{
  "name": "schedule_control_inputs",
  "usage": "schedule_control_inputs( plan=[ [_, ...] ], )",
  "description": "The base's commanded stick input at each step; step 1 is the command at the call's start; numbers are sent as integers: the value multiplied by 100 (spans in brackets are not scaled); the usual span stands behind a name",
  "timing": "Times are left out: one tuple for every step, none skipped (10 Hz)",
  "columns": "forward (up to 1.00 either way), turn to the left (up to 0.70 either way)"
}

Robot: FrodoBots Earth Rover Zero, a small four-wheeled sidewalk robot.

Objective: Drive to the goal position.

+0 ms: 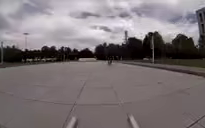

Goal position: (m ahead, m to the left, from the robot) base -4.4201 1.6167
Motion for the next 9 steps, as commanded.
schedule_control_inputs(
  plan=[
    [70, 1],
    [70, 1],
    [70, 1],
    [70, 1],
    [70, 1],
    [70, 1],
    [70, 1],
    [70, 1],
    [70, 1]
  ],
)
